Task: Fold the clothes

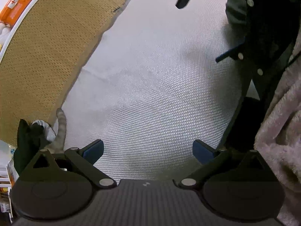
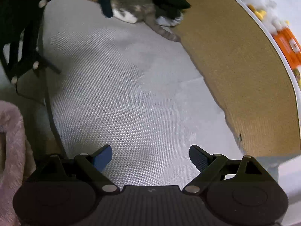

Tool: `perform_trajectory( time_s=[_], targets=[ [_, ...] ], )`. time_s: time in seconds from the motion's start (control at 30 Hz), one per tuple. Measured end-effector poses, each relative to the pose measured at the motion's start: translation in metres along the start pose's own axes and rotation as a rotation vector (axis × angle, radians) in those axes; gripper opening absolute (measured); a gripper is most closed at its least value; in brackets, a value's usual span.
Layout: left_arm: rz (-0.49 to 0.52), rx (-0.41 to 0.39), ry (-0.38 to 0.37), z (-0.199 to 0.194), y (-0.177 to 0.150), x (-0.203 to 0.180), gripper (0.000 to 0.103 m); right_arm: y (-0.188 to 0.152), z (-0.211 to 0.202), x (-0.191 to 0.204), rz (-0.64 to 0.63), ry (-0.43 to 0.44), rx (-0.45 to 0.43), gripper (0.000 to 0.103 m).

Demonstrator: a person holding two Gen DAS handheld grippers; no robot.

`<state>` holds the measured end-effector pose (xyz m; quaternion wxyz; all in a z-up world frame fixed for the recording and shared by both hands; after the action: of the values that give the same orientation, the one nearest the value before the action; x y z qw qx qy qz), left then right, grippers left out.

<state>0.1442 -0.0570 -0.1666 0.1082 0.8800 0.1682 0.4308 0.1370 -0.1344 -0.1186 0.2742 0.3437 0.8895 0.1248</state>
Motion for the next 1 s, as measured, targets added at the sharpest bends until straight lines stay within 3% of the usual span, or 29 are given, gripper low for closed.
perform_trajectory(
  time_s=[0.23,0.5,1.0],
  targets=[
    [-0.027,-0.034,0.017,-0.006,0.004,-0.009,0.103,-0.008,-0.004,0.009,0.059,-0.023,-0.004,0.091],
    [-0.092,-0.051,0.051,-0.008,0.003,-0.009,0.103,-0.009,-0.011,0.017,0.060,-0.068,-0.044,0.091],
    [-0.221,-0.096,0.091,-0.016,0.015,-0.012,0.103,-0.011,-0.024,0.014,0.174,-0.131,-0.133,0.091]
  ],
)
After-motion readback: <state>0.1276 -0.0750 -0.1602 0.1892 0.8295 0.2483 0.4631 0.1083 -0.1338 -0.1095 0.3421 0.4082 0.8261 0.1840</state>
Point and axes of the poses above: each gripper's, at about its wrist camera, not at the fingertips, and z roughly the way its jaws point, x to its left, y to its top, the point moved 3 cm from there along z, roughly the way its jaws point, and after that the axes turned 14 degrees about y, right-handed, at the moved point
